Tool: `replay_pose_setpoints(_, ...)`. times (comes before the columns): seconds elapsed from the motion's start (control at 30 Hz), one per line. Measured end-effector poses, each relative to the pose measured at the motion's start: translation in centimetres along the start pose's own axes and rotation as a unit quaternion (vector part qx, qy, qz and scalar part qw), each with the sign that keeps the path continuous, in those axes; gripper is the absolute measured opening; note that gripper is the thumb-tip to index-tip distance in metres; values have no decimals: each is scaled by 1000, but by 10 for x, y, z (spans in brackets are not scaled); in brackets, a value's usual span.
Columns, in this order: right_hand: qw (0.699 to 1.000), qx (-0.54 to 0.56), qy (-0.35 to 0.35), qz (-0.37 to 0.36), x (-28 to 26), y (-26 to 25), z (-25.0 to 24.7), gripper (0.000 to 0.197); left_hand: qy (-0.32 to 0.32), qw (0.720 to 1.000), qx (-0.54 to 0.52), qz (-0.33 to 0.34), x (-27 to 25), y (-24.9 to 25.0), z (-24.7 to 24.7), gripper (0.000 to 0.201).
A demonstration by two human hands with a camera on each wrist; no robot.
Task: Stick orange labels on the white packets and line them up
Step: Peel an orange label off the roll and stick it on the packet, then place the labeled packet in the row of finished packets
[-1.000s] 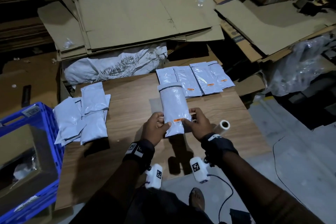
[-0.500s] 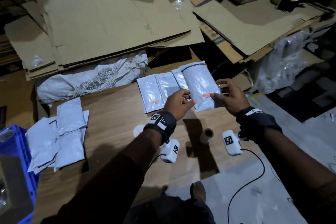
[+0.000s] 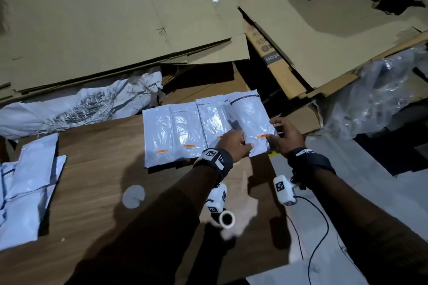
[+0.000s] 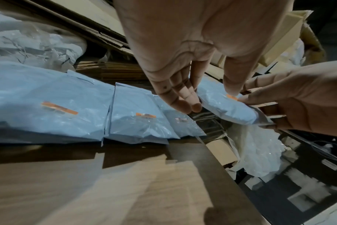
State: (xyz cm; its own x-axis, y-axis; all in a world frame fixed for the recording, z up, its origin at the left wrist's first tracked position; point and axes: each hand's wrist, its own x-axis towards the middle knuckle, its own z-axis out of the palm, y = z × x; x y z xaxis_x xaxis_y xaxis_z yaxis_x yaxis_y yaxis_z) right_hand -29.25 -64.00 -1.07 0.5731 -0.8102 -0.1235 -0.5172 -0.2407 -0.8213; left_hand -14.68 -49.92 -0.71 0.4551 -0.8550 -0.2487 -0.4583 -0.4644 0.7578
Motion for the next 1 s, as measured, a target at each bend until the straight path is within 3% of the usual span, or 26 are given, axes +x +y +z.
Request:
replay_pose_setpoints(0.17,1000,-4,-22,9,40,15,20,39,10,999,-1,-30,41,-14,8,31)
replay_pose_setpoints(0.27,999,-7,-31,4,59,20,33,40,-15,999,-1,-52,53,-24,9,67)
replay_pose_setpoints(0.33,999,-14,-37,1,69,24,42,40,-15,998,-1,-67,57,-29,10,79)
replay_pose_setpoints(0.5,997,-35,-70,-2,77,28,56,52,-10,997,-3,-78,64,-42,16,77)
replay_pose_setpoints(0.7,998,-27,-49,6,68,30,52,55,-6,998,-13,-66,63,-43,14,74)
replay_pose_setpoints(1.0,999,-47,2,-1,31,-3,29,39,24,999,-37,-27,14,-47,-33,54)
